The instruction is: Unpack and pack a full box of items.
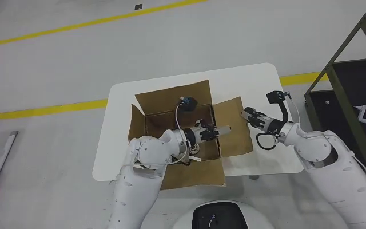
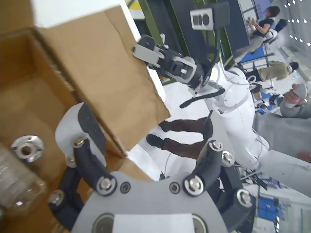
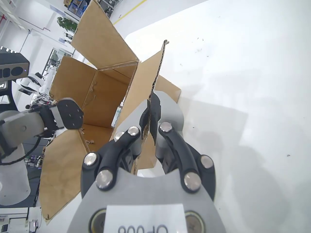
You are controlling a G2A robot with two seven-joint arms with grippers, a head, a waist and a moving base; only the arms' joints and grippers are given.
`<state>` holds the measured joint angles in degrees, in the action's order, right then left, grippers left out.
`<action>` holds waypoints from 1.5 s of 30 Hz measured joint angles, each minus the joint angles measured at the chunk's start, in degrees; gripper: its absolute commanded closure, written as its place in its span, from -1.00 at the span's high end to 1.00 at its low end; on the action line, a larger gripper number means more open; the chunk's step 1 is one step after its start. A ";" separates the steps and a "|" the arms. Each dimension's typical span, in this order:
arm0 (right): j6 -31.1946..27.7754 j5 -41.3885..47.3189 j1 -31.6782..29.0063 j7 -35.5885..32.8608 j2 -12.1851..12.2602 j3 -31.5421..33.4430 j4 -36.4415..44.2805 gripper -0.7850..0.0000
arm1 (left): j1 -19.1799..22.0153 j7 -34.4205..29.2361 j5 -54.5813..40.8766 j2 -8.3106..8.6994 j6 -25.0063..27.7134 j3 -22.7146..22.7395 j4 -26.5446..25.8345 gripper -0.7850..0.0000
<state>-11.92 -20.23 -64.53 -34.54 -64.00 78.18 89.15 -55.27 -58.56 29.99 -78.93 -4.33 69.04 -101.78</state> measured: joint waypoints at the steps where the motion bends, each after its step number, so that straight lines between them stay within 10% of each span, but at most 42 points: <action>1: 0.05 -0.02 -0.18 0.35 0.03 0.26 0.18 -1.00 | -0.69 0.08 0.78 0.29 -0.55 1.44 -1.23 1.00; 8: 0.56 -0.57 -2.48 1.99 0.43 2.67 2.53 -1.00 | -5.03 -0.43 10.14 2.17 -3.43 9.01 -7.81 0.87; 12: 0.77 -0.88 -4.06 2.28 0.68 3.94 3.97 -1.00 | -6.53 0.78 19.81 2.87 -5.25 9.44 -10.11 -0.90; 13: 0.83 -1.00 -4.34 2.33 0.71 4.10 4.17 -1.00 | -6.75 1.13 21.78 2.97 -5.31 9.21 -10.30 -1.00; 24: 1.32 -2.71 -5.73 3.29 0.86 4.18 4.22 -1.00 | -7.96 3.30 41.34 3.57 -8.73 6.19 -9.36 -1.00; 45: 2.27 -4.49 -6.66 2.75 1.12 4.33 4.89 -1.00 | -6.61 1.37 49.91 3.58 -12.56 8.70 -4.29 -1.00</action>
<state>-9.65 -24.72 -71.19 -31.79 -62.88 82.51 94.04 -61.88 -57.19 79.89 -75.35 -16.89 77.74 -106.07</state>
